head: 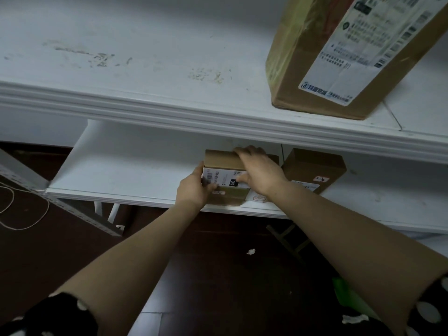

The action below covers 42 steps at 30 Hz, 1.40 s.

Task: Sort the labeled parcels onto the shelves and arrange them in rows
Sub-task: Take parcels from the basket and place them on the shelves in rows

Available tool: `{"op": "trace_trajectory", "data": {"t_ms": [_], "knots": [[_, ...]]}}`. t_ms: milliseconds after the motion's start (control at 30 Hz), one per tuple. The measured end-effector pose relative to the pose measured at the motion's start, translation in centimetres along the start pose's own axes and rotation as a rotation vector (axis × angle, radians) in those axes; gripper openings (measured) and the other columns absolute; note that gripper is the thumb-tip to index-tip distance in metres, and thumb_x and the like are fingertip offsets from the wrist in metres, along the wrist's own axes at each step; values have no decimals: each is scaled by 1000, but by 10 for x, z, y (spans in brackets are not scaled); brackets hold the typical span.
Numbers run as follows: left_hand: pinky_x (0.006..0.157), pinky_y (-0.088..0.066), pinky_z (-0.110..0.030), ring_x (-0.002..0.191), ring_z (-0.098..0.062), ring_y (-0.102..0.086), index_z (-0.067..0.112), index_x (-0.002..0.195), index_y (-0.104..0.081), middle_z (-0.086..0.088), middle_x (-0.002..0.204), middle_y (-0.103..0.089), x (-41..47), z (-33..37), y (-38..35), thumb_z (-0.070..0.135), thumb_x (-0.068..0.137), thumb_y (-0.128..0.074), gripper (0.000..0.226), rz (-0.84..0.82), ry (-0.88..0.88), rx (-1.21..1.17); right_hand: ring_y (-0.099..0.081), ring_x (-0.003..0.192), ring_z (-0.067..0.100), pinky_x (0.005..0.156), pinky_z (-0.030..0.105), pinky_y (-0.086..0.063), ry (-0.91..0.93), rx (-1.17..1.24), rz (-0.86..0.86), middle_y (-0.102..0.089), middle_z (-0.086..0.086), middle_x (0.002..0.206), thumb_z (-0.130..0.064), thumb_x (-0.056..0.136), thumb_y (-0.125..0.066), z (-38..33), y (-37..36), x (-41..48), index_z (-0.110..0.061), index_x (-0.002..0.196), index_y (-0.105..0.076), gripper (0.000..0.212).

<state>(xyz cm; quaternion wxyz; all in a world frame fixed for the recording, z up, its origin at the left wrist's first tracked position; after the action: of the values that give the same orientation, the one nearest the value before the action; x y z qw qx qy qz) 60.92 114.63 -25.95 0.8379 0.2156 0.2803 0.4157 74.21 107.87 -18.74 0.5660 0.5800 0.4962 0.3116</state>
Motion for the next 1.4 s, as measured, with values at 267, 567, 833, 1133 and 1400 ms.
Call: {"op": "trace_trajectory", "data": {"t_ms": [267, 567, 833, 1133, 1400], "knots": [[98, -48, -40, 113, -28, -59, 17, 133, -47, -7, 124, -63, 9, 2, -4, 19, 91, -61, 44, -1, 1, 3, -31, 133, 27, 103, 39, -36, -5, 4, -17, -36, 9, 143, -22, 89, -64, 4, 2, 7, -17, 145, -28, 67], [101, -45, -39, 116, -28, -56, 16, 137, -42, -6, 128, -60, 9, 3, -7, 15, 91, -62, 51, -65, 28, -13, -24, 139, 25, 106, 40, -34, -27, -4, -53, -28, 6, 150, -22, 88, -65, 6, 6, 8, -19, 150, -18, 78], [99, -42, -38, 121, -30, -53, 11, 139, -35, -9, 134, -55, 6, 6, -5, 15, 89, -63, 57, -91, 54, 49, -11, 144, 30, 116, 49, -22, -41, -25, -73, -13, 5, 156, -24, 82, -71, 7, 3, 3, -23, 152, -5, 96], [106, -39, -39, 131, -30, -44, 8, 151, -14, -14, 145, -43, -21, 9, 10, 18, 91, -62, 77, -103, 126, 118, 4, 147, 30, 118, 49, -2, -49, -46, -60, 2, 10, 160, -30, 81, -72, 2, 3, -14, -20, 152, 2, 103], [97, -41, -32, 122, -27, -51, 9, 138, -43, -13, 134, -53, -107, 54, 24, 16, 91, -61, 51, -286, 0, 357, 4, 147, 25, 120, 40, 4, -56, -3, -74, -3, 8, 160, -35, 82, -70, -8, 8, -109, -16, 152, -9, 95]]}}
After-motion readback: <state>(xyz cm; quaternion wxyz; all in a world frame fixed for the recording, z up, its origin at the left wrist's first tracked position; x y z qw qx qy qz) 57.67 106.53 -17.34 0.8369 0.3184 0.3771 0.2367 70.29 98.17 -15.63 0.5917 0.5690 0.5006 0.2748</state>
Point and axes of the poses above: each hand's wrist, its own x-axis towards the middle knuckle, its own y-axis out of the back of the hand, z = x × y, the point moved 3 cm from there along x, towards the middle knuckle
